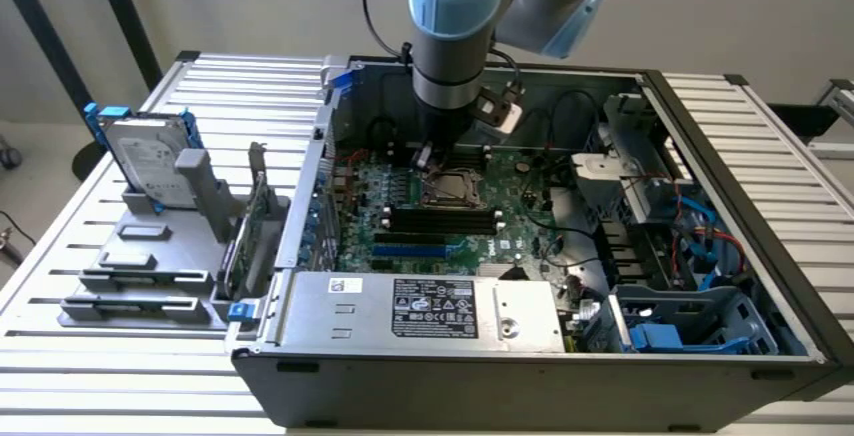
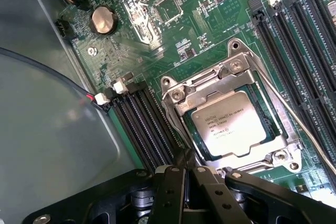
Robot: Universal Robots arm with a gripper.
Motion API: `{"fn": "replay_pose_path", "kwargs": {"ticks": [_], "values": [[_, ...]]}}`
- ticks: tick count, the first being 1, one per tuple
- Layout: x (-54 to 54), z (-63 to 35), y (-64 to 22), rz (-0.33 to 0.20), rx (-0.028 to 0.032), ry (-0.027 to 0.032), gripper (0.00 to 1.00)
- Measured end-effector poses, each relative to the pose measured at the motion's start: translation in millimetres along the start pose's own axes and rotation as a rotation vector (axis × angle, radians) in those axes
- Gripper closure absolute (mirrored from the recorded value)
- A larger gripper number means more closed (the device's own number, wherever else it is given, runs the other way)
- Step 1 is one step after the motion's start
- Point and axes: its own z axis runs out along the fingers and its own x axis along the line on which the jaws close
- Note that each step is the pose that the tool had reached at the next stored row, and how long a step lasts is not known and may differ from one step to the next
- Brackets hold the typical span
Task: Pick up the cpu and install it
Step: 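Install the first cpu locking lever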
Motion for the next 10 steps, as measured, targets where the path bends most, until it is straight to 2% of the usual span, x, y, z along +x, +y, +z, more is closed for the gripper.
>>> {"fn": "replay_pose_path", "kwargs": {"ticks": [4,10], "values": [[1.4,-5.2,-0.8,0.003,0.0048,-0.0030,0.89],[1.6,-5.7,-1.0,0.005,0.0056,-0.0034,0.89]]}}
